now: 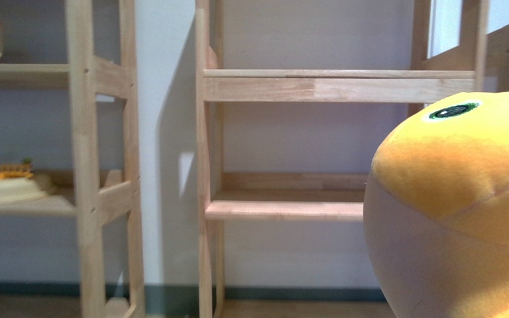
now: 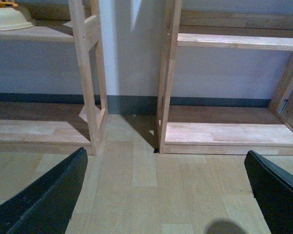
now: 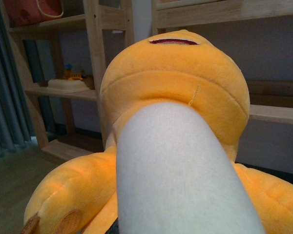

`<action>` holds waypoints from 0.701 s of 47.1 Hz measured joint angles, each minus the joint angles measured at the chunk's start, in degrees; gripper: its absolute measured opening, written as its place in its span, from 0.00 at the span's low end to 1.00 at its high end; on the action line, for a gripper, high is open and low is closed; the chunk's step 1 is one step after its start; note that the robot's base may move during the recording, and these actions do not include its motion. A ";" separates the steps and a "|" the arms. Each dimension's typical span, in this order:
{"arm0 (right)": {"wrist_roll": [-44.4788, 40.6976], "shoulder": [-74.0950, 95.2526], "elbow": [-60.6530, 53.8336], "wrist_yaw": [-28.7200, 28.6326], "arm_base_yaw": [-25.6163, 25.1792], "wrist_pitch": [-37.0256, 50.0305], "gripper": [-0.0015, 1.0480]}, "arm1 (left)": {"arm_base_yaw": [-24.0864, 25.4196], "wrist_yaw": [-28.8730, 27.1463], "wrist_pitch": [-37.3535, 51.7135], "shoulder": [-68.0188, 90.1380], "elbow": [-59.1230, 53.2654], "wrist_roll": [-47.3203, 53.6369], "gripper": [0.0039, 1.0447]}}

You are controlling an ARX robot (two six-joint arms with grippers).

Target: Put away toys

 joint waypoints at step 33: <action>0.00 0.07 0.00 0.11 -0.07 0.00 0.10 | 0.00 -0.11 0.00 0.00 -0.02 -0.04 0.94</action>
